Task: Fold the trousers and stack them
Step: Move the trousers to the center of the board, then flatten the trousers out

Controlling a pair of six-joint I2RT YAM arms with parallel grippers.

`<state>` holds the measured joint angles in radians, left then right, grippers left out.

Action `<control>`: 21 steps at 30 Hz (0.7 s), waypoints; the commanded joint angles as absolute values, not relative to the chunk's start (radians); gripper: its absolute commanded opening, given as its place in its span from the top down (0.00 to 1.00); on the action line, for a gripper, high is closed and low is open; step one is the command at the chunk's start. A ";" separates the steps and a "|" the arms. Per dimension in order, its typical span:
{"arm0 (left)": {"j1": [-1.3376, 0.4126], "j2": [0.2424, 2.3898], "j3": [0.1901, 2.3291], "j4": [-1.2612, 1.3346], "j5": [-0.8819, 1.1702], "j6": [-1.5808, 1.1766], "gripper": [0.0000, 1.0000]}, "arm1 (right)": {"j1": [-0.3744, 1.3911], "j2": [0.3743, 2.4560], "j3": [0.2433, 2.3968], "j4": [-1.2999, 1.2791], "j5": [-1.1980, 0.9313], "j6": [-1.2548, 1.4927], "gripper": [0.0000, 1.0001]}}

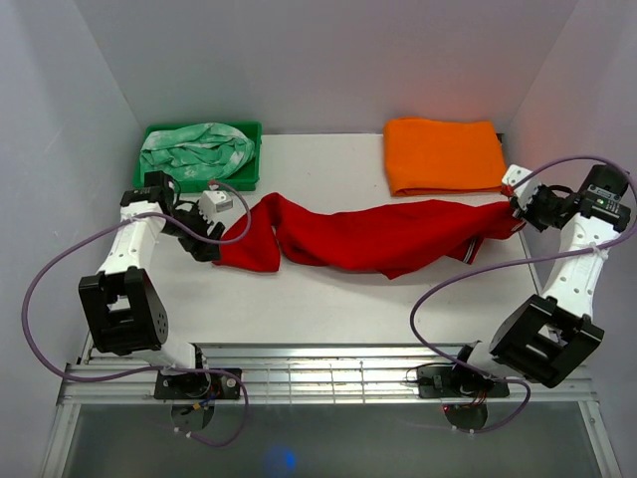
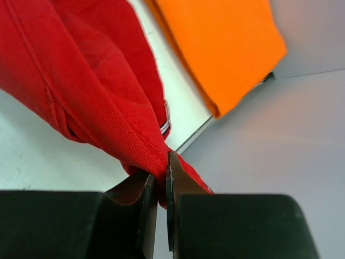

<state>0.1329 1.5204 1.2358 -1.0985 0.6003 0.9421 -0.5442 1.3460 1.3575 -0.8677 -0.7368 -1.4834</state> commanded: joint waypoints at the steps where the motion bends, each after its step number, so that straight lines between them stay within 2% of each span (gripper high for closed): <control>1: 0.141 1.502 1.226 -1.100 0.581 1.104 0.27 | -0.555 1.325 1.327 -0.986 -0.710 -1.646 0.92; 9: 0.132 1.666 1.308 -1.003 0.634 1.071 0.25 | -0.609 1.335 1.299 -0.988 -0.677 -1.681 0.92; 15: 0.129 1.917 1.488 -0.965 0.630 0.979 0.24 | -0.624 1.354 1.328 -0.988 -0.676 -1.681 0.92; 20: 0.101 1.999 1.505 -0.986 0.652 0.985 0.23 | -0.630 1.362 1.342 -0.997 -0.670 -1.686 0.92; 21: 0.097 2.002 1.481 -0.988 0.652 0.994 0.27 | -0.637 1.364 1.345 -0.999 -0.670 -1.687 0.92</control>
